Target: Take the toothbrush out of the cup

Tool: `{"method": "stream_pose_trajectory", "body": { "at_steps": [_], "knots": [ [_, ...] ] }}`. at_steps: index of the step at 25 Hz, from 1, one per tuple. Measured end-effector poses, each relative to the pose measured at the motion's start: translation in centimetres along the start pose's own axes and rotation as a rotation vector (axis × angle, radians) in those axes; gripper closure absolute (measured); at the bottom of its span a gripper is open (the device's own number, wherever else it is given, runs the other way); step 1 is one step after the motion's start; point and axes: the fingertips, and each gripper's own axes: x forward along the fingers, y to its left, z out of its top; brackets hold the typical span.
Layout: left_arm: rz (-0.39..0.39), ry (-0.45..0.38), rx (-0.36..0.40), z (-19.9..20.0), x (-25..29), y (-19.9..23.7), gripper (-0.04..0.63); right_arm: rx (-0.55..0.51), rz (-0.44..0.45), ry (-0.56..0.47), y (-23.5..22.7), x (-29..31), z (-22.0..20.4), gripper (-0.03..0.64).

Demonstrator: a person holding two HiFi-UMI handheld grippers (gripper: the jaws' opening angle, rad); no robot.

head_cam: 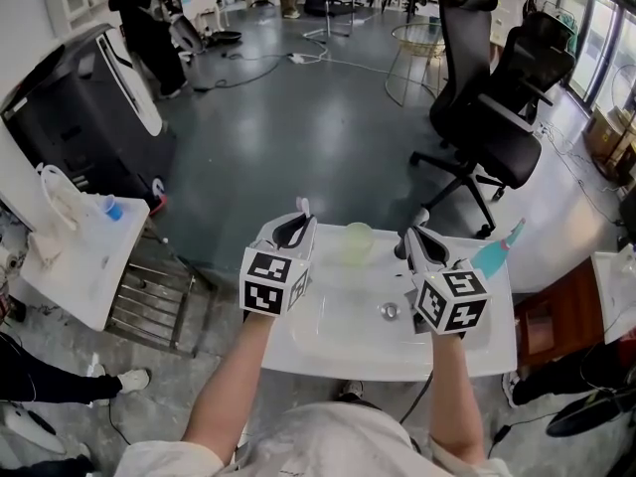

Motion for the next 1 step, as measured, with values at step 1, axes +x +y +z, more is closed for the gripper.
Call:
{"method": "stream_pose_trajectory", "body": {
  "at_steps": [1],
  "knots": [
    [-0.001, -0.002, -0.001, 0.01, 0.08, -0.08, 0.571, -0.001, -0.001, -0.001, -0.06, -0.03, 0.04, 0.615]
  ]
}}
